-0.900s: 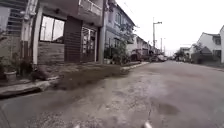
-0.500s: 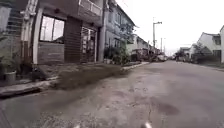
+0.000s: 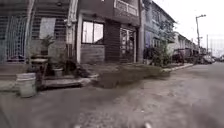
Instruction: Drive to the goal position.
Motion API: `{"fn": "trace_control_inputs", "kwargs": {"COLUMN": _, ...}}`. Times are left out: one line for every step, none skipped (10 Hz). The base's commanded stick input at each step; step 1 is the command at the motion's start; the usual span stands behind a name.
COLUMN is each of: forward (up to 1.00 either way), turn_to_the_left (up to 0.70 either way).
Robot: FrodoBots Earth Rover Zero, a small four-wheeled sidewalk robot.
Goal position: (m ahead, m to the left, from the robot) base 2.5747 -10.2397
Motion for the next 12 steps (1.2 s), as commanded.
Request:
{"fn": "trace_control_inputs", "kwargs": {"forward": 0.0, "turn_to_the_left": 0.03}}
{"fn": "trace_control_inputs", "kwargs": {"forward": 0.0, "turn_to_the_left": 0.02}}
{"fn": "trace_control_inputs", "kwargs": {"forward": 0.0, "turn_to_the_left": 0.2}}
{"fn": "trace_control_inputs", "kwargs": {"forward": 0.0, "turn_to_the_left": 0.23}}
{"fn": "trace_control_inputs", "kwargs": {"forward": 0.0, "turn_to_the_left": -0.25}}
{"fn": "trace_control_inputs", "kwargs": {"forward": 0.0, "turn_to_the_left": -0.7}}
{"fn": "trace_control_inputs", "kwargs": {"forward": 0.0, "turn_to_the_left": -0.7}}
{"fn": "trace_control_inputs", "kwargs": {"forward": 0.0, "turn_to_the_left": -0.7}}
{"fn": "trace_control_inputs", "kwargs": {"forward": 0.0, "turn_to_the_left": -0.7}}
{"fn": "trace_control_inputs", "kwargs": {"forward": 0.0, "turn_to_the_left": -0.7}}
{"fn": "trace_control_inputs", "kwargs": {"forward": 0.0, "turn_to_the_left": -0.7}}
{"fn": "trace_control_inputs", "kwargs": {"forward": 0.0, "turn_to_the_left": -0.7}}
